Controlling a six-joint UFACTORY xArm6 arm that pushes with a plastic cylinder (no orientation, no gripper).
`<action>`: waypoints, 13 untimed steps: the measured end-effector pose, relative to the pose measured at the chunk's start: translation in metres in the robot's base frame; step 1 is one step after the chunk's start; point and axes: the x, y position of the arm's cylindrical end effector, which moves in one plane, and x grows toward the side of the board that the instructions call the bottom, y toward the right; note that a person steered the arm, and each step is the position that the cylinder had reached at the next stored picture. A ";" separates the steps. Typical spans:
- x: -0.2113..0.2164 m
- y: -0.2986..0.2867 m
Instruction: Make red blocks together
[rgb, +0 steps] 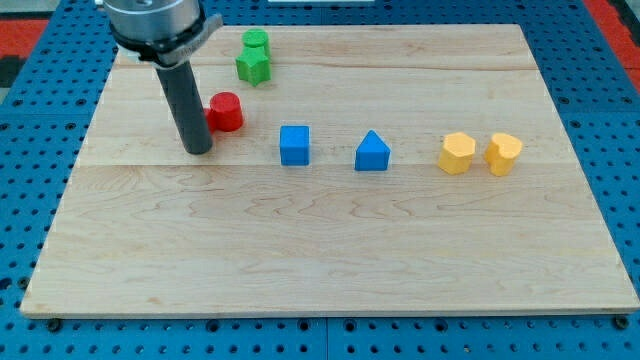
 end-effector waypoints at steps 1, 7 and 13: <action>-0.022 -0.050; -0.024 -0.013; -0.076 0.065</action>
